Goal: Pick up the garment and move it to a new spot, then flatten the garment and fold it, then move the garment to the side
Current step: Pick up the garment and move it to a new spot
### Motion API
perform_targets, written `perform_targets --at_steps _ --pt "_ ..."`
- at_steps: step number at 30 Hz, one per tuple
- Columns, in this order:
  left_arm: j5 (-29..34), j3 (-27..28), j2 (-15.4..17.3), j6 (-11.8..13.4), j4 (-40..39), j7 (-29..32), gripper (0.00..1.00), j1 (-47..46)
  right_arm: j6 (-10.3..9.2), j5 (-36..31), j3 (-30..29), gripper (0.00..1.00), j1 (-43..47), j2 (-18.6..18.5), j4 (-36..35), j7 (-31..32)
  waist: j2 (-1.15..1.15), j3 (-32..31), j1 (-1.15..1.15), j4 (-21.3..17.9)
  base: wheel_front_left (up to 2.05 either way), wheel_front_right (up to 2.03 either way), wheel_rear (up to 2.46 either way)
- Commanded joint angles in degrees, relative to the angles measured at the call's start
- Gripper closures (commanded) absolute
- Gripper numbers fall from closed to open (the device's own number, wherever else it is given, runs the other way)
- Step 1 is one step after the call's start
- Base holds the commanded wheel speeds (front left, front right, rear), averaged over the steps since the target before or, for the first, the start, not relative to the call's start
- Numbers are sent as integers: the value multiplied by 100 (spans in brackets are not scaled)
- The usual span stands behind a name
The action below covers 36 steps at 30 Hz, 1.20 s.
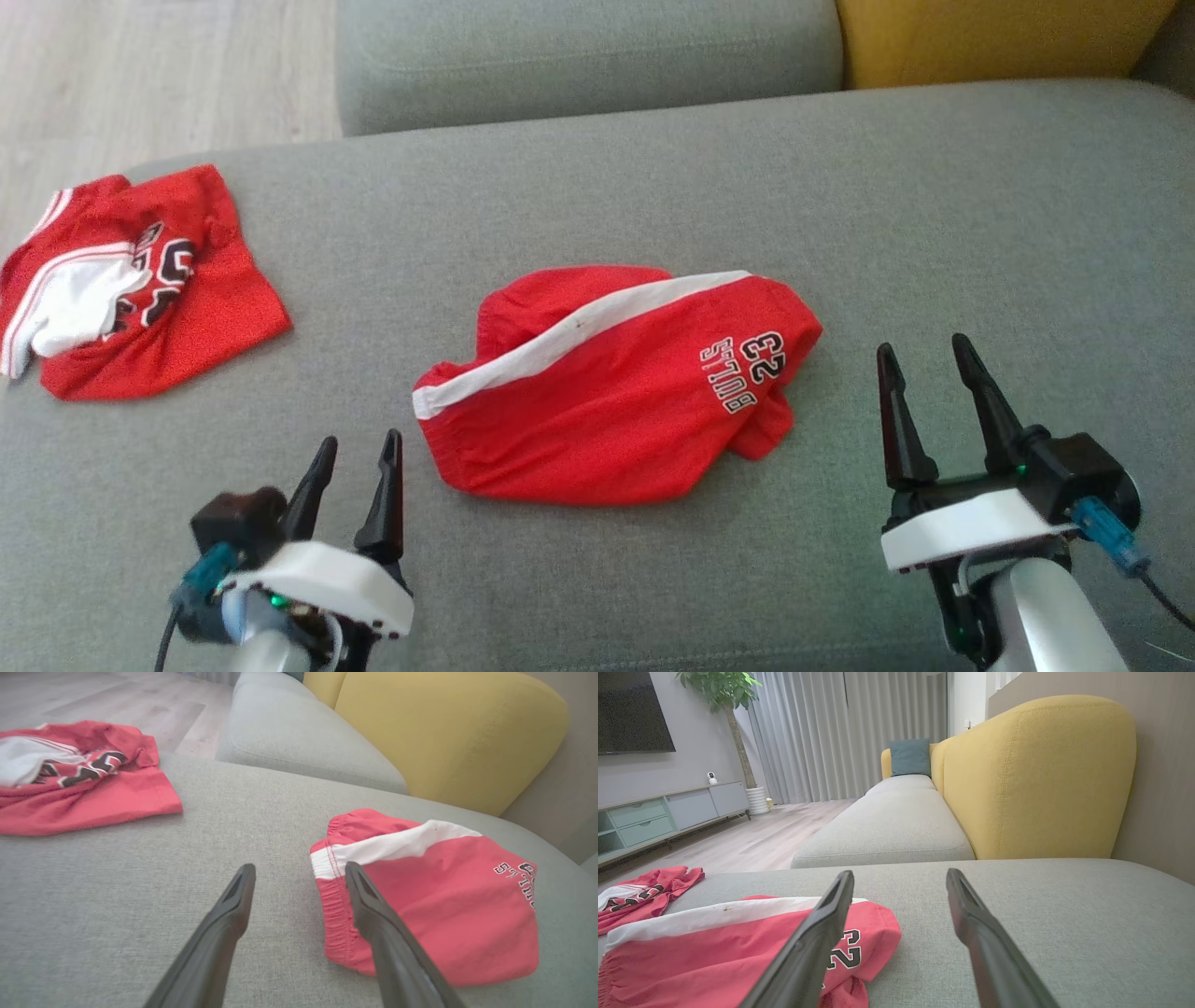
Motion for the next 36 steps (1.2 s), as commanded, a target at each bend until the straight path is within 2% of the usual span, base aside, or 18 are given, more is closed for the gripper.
perform_targets --at_steps 1,7,13,36 --pt "114 310 -13 51 -328 -71 0 -54 43 -42 109 0 -72 -20 -156 -61 0 -72 0 44 0 0 0" --pt "521 812 -290 190 -1138 -72 0 573 43 -70 113 0 -53 -20 -141 -61 0 -217 0 118 0 0 0" --pt "861 979 -518 283 -1577 -72 0 1070 43 -23 136 0 30 -20 -137 -61 0 -338 0 169 0 0 0" --pt "1127 1276 -699 109 -1614 -72 0 1232 43 199 196 0 103 -20 167 -61 0 -361 0 210 0 0 0"
